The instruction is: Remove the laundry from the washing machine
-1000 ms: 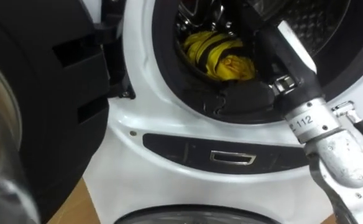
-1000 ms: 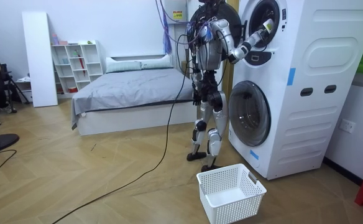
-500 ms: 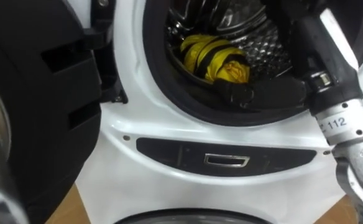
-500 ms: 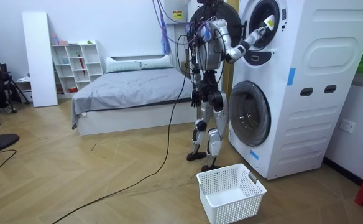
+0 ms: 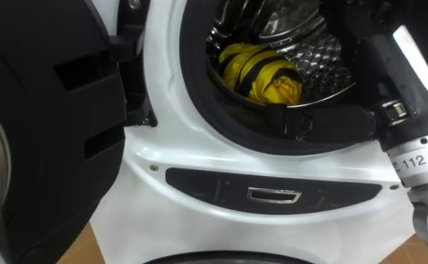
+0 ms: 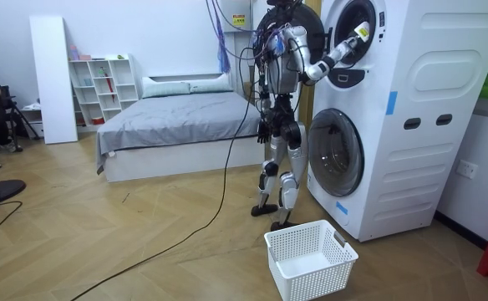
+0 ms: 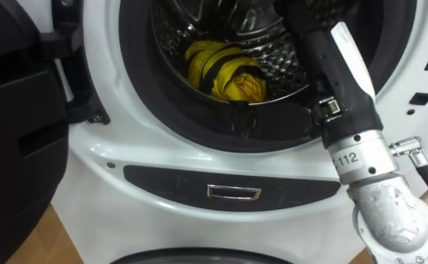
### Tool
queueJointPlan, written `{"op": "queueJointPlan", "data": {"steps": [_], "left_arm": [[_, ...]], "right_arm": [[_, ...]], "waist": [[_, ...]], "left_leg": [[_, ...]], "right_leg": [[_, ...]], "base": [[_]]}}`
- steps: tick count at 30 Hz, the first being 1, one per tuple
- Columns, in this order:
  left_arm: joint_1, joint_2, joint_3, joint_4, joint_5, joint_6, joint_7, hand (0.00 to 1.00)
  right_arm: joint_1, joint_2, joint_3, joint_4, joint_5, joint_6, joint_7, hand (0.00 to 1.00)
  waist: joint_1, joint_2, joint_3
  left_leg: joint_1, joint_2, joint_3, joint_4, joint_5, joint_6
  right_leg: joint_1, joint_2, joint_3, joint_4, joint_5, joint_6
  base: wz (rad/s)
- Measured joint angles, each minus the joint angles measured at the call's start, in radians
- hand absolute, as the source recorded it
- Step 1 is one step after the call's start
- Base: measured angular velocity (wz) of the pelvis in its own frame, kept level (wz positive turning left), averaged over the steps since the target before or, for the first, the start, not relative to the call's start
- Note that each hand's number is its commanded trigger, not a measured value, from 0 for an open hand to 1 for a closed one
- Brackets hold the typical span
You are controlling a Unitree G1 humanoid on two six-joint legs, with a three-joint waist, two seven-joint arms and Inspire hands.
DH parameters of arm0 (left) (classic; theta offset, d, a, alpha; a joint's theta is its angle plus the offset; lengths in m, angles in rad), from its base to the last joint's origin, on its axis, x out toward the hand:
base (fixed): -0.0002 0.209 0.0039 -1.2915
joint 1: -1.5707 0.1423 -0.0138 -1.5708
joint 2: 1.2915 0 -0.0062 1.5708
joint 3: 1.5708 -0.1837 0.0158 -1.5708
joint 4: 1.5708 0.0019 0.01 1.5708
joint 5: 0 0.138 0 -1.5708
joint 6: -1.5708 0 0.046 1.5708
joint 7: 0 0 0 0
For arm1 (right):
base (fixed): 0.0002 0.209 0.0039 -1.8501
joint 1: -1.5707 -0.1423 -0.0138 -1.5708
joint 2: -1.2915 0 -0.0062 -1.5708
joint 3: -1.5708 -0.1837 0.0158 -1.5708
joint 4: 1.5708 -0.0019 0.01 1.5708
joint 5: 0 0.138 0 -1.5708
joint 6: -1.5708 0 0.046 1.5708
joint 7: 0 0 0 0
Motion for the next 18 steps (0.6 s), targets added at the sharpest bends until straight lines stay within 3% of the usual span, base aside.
{"op": "queueJointPlan", "data": {"steps": [6, 12, 15, 18], "left_arm": [[-0.006, 0.000, 0.000, 0.001, 0.001, 0.001, -0.006, 0.00], [0.005, 0.007, -0.002, 0.001, 0.001, 0.016, -0.014, 0.00], [0.004, 0.009, -0.020, 0.003, 0.003, 0.024, -0.019, 0.00], [-0.012, 0.016, -0.021, -0.001, 0.022, 0.028, -0.018, 0.00]], "right_arm": [[-0.009, -0.013, 0.002, 0.011, -0.086, 0.031, 0.084, 0.00], [-0.047, -0.039, 0.022, 0.058, -0.117, 0.073, 0.133, 0.00], [-0.118, -0.049, 0.025, 0.124, -0.118, 0.077, 0.152, 0.00], [-0.198, -0.063, 0.045, 0.207, -0.132, 0.106, 0.175, 0.00]], "waist": [[0.019, -0.008, 0.0007], [0.028, -0.063, 0.0010], [0.029, -0.075, 0.0016], [0.046, -0.081, 0.0031]], "left_leg": [[-0.006, -0.002, -0.008, 0.000, 0.001, 0.000], [-0.004, -0.008, -0.004, 0.000, 0.004, -0.005], [-0.001, -0.009, -0.006, 0.001, 0.004, -0.005], [0.007, -0.008, -0.007, 0.001, 0.004, -0.005]], "right_leg": [[0.001, -0.006, 0.002, 0.000, -0.003, 0.002], [0.001, -0.004, 0.003, 0.000, -0.012, 0.000], [0.002, -0.001, 0.002, 0.003, -0.011, -0.001], [0.011, 0.000, 0.002, 0.000, -0.011, -0.001]], "base": [[0.00], [-0.01], [-0.03], [0.00]]}}
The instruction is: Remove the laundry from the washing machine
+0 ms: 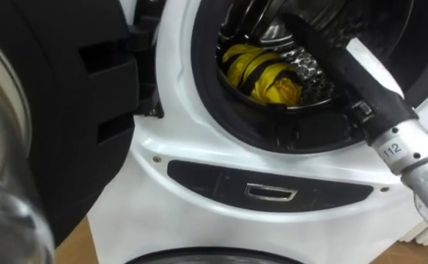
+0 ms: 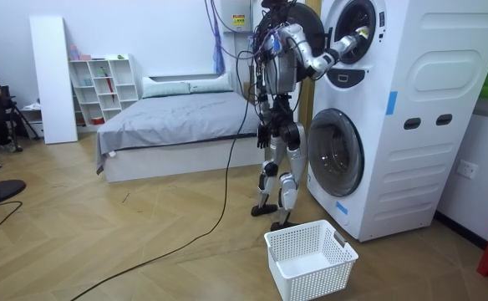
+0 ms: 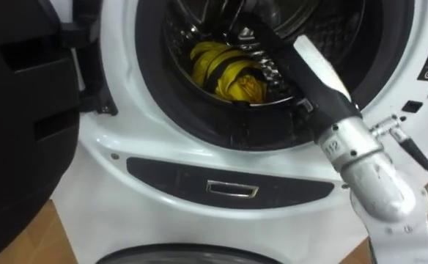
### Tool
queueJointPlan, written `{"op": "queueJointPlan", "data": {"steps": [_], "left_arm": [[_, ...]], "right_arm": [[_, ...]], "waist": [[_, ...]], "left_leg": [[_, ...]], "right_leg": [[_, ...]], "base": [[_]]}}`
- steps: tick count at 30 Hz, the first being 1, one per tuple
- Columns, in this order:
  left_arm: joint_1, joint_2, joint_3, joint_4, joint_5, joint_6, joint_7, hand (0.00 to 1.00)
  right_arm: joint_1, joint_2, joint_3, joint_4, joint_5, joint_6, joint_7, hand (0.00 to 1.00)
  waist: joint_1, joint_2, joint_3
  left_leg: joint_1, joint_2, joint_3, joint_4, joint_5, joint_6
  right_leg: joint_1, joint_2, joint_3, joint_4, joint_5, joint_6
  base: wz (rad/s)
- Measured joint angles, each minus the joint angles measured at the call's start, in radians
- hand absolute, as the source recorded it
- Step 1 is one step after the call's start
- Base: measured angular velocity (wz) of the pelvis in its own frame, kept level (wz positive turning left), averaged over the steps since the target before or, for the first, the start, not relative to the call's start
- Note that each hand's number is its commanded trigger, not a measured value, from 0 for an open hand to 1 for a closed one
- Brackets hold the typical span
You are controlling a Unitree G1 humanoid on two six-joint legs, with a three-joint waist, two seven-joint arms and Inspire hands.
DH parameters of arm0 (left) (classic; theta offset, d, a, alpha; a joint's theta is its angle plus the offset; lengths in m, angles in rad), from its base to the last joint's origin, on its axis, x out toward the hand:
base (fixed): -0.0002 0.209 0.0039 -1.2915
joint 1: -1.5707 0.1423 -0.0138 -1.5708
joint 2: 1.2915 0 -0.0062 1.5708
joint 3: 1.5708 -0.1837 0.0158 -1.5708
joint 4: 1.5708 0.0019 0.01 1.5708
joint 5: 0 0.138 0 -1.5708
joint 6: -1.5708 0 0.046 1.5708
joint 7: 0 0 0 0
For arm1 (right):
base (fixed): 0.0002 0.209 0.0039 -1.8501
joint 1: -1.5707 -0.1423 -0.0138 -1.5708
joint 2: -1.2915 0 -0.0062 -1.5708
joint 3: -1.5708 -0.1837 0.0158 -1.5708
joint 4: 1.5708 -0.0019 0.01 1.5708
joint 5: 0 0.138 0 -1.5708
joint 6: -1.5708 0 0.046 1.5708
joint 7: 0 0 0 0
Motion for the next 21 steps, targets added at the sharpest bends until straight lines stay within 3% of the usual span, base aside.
{"op": "queueJointPlan", "data": {"steps": [5, 11, 21], "left_arm": [[0.004, 0.012, -0.002, -0.001, -0.001, 0.026, -0.010, 0.00], [0.016, 0.020, -0.001, -0.021, -0.002, 0.049, -0.034, 0.00], [0.035, 0.023, 0.024, -0.056, 0.001, 0.069, -0.048, 0.00]], "right_arm": [[-0.079, -0.033, 0.027, 0.073, 0.001, 0.029, 0.046, 0.00], [-0.137, -0.036, 0.030, 0.141, 0.009, 0.061, 0.089, 0.00], [-0.143, -0.048, 0.017, 0.146, 0.006, 0.093, 0.098, 0.00]], "waist": [[0.006, -0.008, 0.0003], [0.012, -0.017, -0.0021], [0.023, -0.025, -0.0057]], "left_leg": [[0.001, 0.001, -0.004, 0.002, 0.000, -0.001], [-0.008, -0.001, -0.013, 0.014, 0.000, -0.001], [-0.015, 0.000, -0.023, 0.018, 0.001, -0.002]], "right_leg": [[0.005, -0.007, -0.013, -0.002, 0.001, -0.002], [0.004, -0.008, -0.026, 0.001, 0.000, -0.002], [0.003, -0.010, -0.035, 0.000, 0.000, -0.005]], "base": [[0.02], [0.04], [0.02]]}}
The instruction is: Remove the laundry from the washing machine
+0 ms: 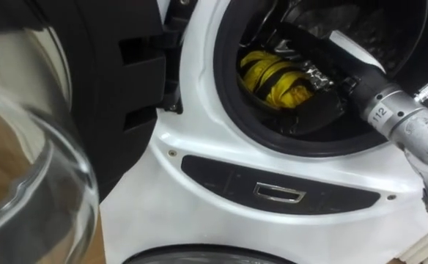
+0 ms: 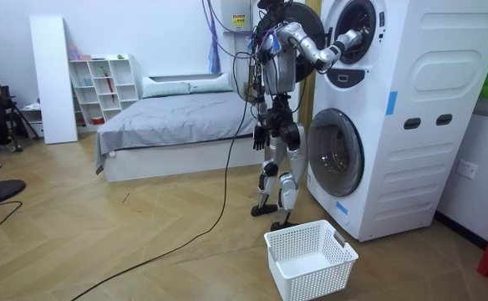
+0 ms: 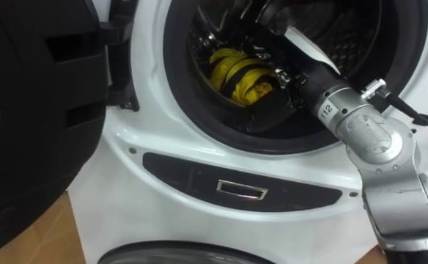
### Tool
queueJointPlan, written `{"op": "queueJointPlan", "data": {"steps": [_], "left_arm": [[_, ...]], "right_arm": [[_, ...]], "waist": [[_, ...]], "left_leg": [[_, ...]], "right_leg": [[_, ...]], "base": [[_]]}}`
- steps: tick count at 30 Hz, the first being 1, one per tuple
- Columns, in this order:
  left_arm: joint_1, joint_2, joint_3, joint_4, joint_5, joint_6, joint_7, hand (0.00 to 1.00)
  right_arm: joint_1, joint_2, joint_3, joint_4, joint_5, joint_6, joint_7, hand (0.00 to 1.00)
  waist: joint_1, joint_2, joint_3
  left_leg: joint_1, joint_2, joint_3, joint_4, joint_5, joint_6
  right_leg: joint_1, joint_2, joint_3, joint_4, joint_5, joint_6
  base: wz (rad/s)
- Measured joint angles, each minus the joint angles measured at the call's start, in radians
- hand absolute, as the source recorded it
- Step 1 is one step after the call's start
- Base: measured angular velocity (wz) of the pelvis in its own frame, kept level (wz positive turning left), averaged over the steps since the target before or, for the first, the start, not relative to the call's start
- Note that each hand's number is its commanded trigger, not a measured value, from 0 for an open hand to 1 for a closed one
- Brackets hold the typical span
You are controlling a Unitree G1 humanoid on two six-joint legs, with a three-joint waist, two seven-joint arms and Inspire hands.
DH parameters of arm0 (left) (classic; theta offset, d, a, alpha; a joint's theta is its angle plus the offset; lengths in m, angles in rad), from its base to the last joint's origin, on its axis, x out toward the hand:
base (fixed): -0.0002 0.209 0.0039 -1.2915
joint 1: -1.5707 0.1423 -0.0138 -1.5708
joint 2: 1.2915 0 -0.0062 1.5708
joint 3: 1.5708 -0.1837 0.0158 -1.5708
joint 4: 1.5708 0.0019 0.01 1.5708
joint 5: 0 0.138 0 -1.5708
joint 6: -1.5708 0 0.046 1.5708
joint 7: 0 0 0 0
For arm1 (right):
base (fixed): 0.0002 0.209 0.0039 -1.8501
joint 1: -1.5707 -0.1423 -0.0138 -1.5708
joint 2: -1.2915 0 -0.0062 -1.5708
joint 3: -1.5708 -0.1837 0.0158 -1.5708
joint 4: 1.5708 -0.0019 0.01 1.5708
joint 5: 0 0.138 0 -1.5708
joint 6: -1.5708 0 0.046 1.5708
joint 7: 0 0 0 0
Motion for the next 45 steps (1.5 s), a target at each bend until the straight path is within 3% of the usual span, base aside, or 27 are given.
{"op": "queueJointPlan", "data": {"steps": [11, 16, 19, 20, 21, 22, 23, 30, 35, 45], "left_arm": [[0.002, -0.007, 0.018, -0.024, 0.003, 0.001, 0.000, 0.00], [-0.017, -0.006, 0.019, -0.022, 0.032, 0.021, -0.027, 0.00], [-0.033, -0.001, 0.019, -0.021, 0.030, 0.040, -0.042, 0.00], [-0.037, 0.004, 0.018, -0.019, 0.030, 0.049, -0.045, 0.00], [-0.038, 0.007, 0.017, -0.019, 0.030, 0.054, -0.045, 0.00], [-0.041, 0.015, 0.014, -0.016, 0.030, 0.061, -0.047, 0.00], [-0.047, 0.024, 0.013, -0.011, 0.030, 0.063, -0.048, 0.00], [-0.069, 0.047, -0.024, 0.018, 0.030, 0.082, -0.048, 0.00], [-0.101, 0.051, -0.026, 0.017, 0.029, 0.099, -0.049, 0.00], [-0.127, 0.065, -0.050, 0.017, 0.026, 0.101, -0.045, 0.00]], "right_arm": [[-0.005, -0.017, -0.017, 0.003, -0.005, 0.006, 0.027, 0.00], [-0.063, -0.050, -0.016, 0.097, -0.015, 0.016, 0.133, 0.00], [-0.111, -0.071, -0.003, 0.164, -0.014, 0.043, 0.201, 0.08], [-0.126, -0.071, -0.002, 0.192, -0.013, 0.052, 0.224, 0.13], [-0.132, -0.071, -0.001, 0.206, -0.012, 0.057, 0.235, 0.25], [-0.138, -0.072, 0.001, 0.232, -0.008, 0.068, 0.254, 0.56], [-0.141, -0.076, -0.004, 0.250, -0.006, 0.077, 0.270, 0.98], [-0.155, -0.103, -0.001, 0.280, -0.004, 0.094, 0.340, 1.00], [-0.148, -0.110, -0.002, 0.285, -0.051, 0.103, 0.321, 1.00], [-0.147, -0.118, 0.035, 0.267, -0.096, 0.102, 0.337, 1.00]], "waist": [[-0.021, 0.002, 0.0001], [-0.020, 0.003, 0.0013], [-0.018, -0.004, 0.0015], [-0.017, -0.009, 0.0038], [-0.014, -0.012, 0.0056], [-0.008, -0.020, 0.0069], [-0.002, -0.030, 0.0072], [0.011, -0.048, 0.0063], [0.042, -0.044, 0.0059], [0.062, -0.025, 0.0075]], "left_leg": [[-0.014, -0.006, -0.033, 0.006, 0.000, 0.000], [-0.013, -0.008, -0.046, 0.011, 0.000, 0.001], [-0.011, -0.010, -0.052, 0.011, 0.001, 0.002], [-0.006, -0.010, -0.056, 0.011, 0.001, 0.002], [-0.002, -0.010, -0.058, 0.010, 0.001, 0.002], [0.004, -0.010, -0.060, 0.009, 0.001, 0.002], [0.004, -0.010, -0.064, 0.009, 0.001, 0.002], [0.010, -0.010, -0.079, 0.012, 0.001, 0.002], [0.019, -0.008, -0.079, 0.008, 0.001, 0.001], [0.033, -0.006, -0.080, 0.006, -0.001, 0.000]], "right_leg": [[0.004, -0.011, -0.022, -0.001, -0.006, 0.003], [0.012, -0.013, -0.033, -0.003, -0.008, 0.005], [0.018, -0.011, -0.048, -0.002, -0.009, 0.005], [0.024, -0.011, -0.050, -0.003, -0.011, 0.005], [0.028, -0.011, -0.051, -0.003, -0.012, 0.005], [0.035, -0.011, -0.054, -0.003, -0.014, 0.005], [0.037, -0.011, -0.060, -0.004, -0.015, 0.004], [0.058, -0.010, -0.072, -0.019, -0.013, 0.006], [0.064, -0.007, -0.071, -0.020, -0.014, 0.004], [0.075, -0.007, -0.071, -0.016, -0.010, 0.001]], "base": [[0.09], [0.09], [0.08], [0.08], [0.07], [0.08], [0.08], [0.08], [0.00], [0.00]]}}
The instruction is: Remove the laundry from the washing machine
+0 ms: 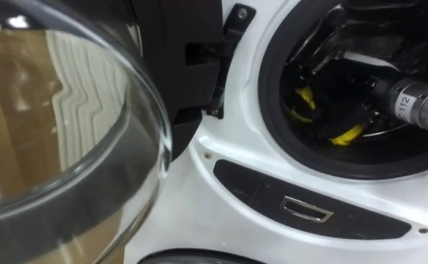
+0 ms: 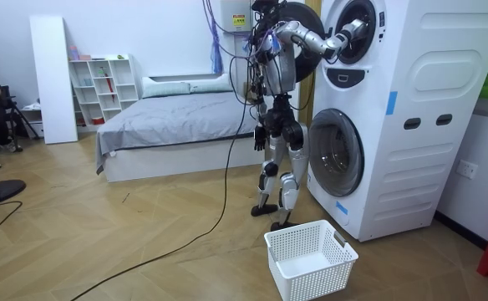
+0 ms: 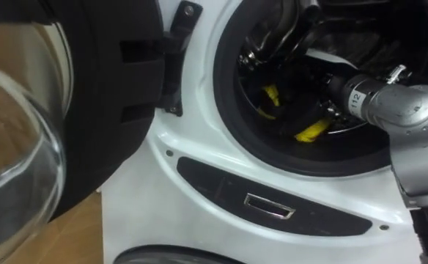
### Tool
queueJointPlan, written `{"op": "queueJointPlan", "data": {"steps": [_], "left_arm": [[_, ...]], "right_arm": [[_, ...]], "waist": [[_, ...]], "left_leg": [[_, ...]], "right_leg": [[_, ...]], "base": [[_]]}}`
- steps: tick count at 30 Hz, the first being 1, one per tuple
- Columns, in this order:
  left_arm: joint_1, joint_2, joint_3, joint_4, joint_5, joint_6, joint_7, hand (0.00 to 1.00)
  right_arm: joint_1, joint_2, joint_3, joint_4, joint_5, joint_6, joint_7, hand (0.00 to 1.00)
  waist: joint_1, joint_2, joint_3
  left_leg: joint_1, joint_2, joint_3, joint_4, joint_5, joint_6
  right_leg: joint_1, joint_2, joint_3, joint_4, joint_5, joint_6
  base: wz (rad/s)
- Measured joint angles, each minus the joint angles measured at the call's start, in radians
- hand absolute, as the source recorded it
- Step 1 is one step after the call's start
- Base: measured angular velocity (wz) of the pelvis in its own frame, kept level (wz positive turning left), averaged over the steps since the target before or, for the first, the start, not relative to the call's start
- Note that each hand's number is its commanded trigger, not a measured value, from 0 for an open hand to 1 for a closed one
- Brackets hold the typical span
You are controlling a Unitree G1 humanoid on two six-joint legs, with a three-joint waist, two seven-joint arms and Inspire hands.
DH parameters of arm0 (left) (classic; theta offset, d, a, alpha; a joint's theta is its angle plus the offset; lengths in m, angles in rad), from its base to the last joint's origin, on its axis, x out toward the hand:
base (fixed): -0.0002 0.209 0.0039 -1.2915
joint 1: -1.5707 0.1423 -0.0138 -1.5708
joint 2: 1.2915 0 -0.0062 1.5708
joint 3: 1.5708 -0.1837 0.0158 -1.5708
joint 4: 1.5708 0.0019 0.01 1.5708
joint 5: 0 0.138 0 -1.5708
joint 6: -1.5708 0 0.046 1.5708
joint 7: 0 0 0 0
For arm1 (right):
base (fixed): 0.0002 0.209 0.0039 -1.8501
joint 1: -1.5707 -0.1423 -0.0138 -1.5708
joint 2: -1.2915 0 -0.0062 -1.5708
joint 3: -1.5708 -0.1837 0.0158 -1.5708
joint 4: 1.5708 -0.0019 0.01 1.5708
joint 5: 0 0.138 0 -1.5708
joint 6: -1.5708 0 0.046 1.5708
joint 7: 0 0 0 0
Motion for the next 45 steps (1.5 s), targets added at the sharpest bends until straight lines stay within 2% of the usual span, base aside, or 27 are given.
{"op": "queueJointPlan", "data": {"steps": [5, 8, 13, 16, 19, 20, 23, 27, 28, 29, 36, 37, 39, 42, 43, 45], "left_arm": [[0.000, -0.001, -0.039, 0.001, 0.003, -0.001, 0.006, 0.00], [0.001, -0.004, -0.039, 0.000, 0.003, -0.002, 0.021, 0.00], [0.001, -0.012, -0.039, 0.000, 0.003, -0.011, 0.035, 0.00], [0.002, -0.030, -0.039, 0.001, 0.003, -0.029, 0.040, 0.00], [0.010, -0.037, -0.044, 0.004, 0.002, -0.062, 0.058, 0.00], [0.018, -0.039, -0.041, 0.003, 0.002, -0.072, 0.068, 0.00], [0.032, -0.045, -0.014, 0.006, 0.001, -0.092, 0.076, 0.00], [0.042, -0.046, 0.012, 0.024, -0.024, -0.124, 0.077, 0.00], [0.044, -0.047, 0.024, 0.030, -0.038, -0.139, 0.076, 0.00], [0.045, -0.048, 0.030, 0.042, -0.038, -0.150, 0.075, 0.00], [0.079, -0.047, 0.061, 0.049, -0.037, -0.185, 0.074, 0.00], [0.087, -0.048, 0.069, 0.049, -0.037, -0.190, 0.075, 0.00], [0.099, -0.051, 0.070, 0.049, -0.037, -0.196, 0.074, 0.00], [0.111, -0.060, 0.068, 0.060, -0.038, -0.206, 0.074, 0.00], [0.117, -0.063, 0.068, 0.071, -0.038, -0.218, 0.072, 0.00], [0.121, -0.064, 0.067, 0.087, -0.039, -0.231, 0.070, 0.00]], "right_arm": [[0.026, 0.000, 0.035, -0.088, -0.054, -0.001, 0.020, 1.00], [0.036, 0.000, 0.051, -0.155, -0.084, 0.004, -0.002, 1.00], [0.086, -0.001, 0.043, -0.315, -0.139, 0.001, -0.006, 1.00], [0.092, 0.000, 0.044, -0.388, -0.160, 0.004, 0.003, 1.00], [0.097, 0.000, 0.046, -0.471, -0.184, 0.009, 0.014, 1.00], [0.103, 0.000, 0.044, -0.516, -0.189, 0.009, 0.014, 1.00], [0.141, 0.002, 0.045, -0.625, -0.183, 0.000, 0.016, 1.00], [0.153, 0.002, 0.042, -0.672, -0.149, -0.001, 0.016, 1.00], [0.161, 0.002, 0.038, -0.696, -0.127, -0.001, 0.017, 1.00], [0.174, 0.002, 0.030, -0.724, -0.118, -0.010, 0.017, 1.00], [0.217, 0.001, -0.004, -0.871, -0.032, -0.079, 0.027, 1.00], [0.221, 0.001, -0.008, -0.891, -0.017, -0.089, 0.027, 1.00], [0.230, 0.001, -0.036, -0.914, 0.013, -0.111, 0.026, 1.00], [0.269, 0.001, -0.118, -0.941, 0.082, -0.148, 0.015, 1.00], [0.277, 0.001, -0.134, -0.941, 0.107, -0.164, 0.000, 1.00], [0.307, 0.001, -0.164, -0.944, 0.134, -0.194, -0.019, 1.00]], "waist": [[-0.001, 0.009, 0.0021], [0.002, 0.010, 0.0018], [-0.007, 0.017, -0.0001], [-0.013, 0.034, -0.0032], [-0.040, 0.041, -0.0002], [-0.054, 0.041, -0.0009], [-0.057, 0.037, -0.0041], [-0.069, 0.040, -0.0033], [-0.083, 0.036, -0.0058], [-0.090, 0.038, -0.0046], [-0.142, 0.034, -0.0096], [-0.148, 0.035, -0.0101], [-0.164, 0.039, -0.0114], [-0.181, 0.054, -0.0181], [-0.194, 0.061, -0.0189], [-0.196, 0.069, -0.0169]], "left_leg": [[0.004, 0.000, 0.009, -0.002, 0.001, -0.001], [0.002, 0.003, 0.030, -0.009, 0.003, -0.004], [-0.020, 0.006, 0.051, -0.010, 0.004, -0.004], [-0.019, 0.005, 0.057, -0.016, 0.004, -0.003], [-0.020, 0.006, 0.057, -0.025, 0.004, -0.003], [-0.023, 0.006, 0.063, -0.026, 0.004, -0.003], [-0.024, 0.009, 0.089, -0.026, 0.004, -0.003], [-0.013, 0.009, 0.109, -0.027, 0.004, -0.003], [-0.014, 0.009, 0.109, -0.027, 0.004, -0.003], [-0.014, 0.009, 0.110, -0.027, 0.004, -0.003], [-0.020, 0.015, 0.121, -0.034, 0.003, -0.004], [-0.016, 0.018, 0.135, -0.034, 0.003, -0.005], [-0.015, 0.019, 0.140, -0.034, 0.002, -0.006], [-0.009, 0.019, 0.149, -0.035, 0.002, -0.006], [-0.004, 0.019, 0.152, -0.035, 0.002, -0.006], [0.008, 0.021, 0.166, -0.044, 0.002, -0.006]], "right_leg": [[-0.003, 0.004, 0.021, 0.004, 0.002, -0.002], [-0.021, 0.008, 0.045, 0.013, 0.003, -0.004], [-0.053, 0.011, 0.053, 0.016, 0.005, -0.005], [-0.061, 0.010, 0.053, 0.018, 0.005, -0.005], [-0.066, 0.011, 0.054, 0.016, 0.004, -0.003], [-0.070, 0.011, 0.058, 0.016, 0.004, -0.003], [-0.081, 0.011, 0.086, 0.016, 0.004, -0.003], [-0.079, 0.014, 0.107, 0.015, 0.004, -0.003], [-0.079, 0.013, 0.106, 0.015, 0.004, -0.002], [-0.080, 0.014, 0.108, 0.015, 0.004, -0.002], [-0.093, 0.026, 0.121, 0.016, 0.008, -0.005], [-0.093, 0.027, 0.131, 0.016, 0.010, -0.007], [-0.093, 0.028, 0.133, 0.016, 0.012, -0.008], [-0.092, 0.029, 0.142, 0.017, 0.016, -0.007], [-0.089, 0.029, 0.146, 0.017, 0.016, -0.007], [-0.087, 0.033, 0.160, 0.018, 0.017, -0.007]], "base": [[-0.05], [-0.21], [-0.13], [-0.07], [0.00], [-0.03], [-0.23], [-0.17], [0.00], [0.00], [-0.05], [-0.19], [-0.11], [-0.09], [-0.16], [-0.19]]}}
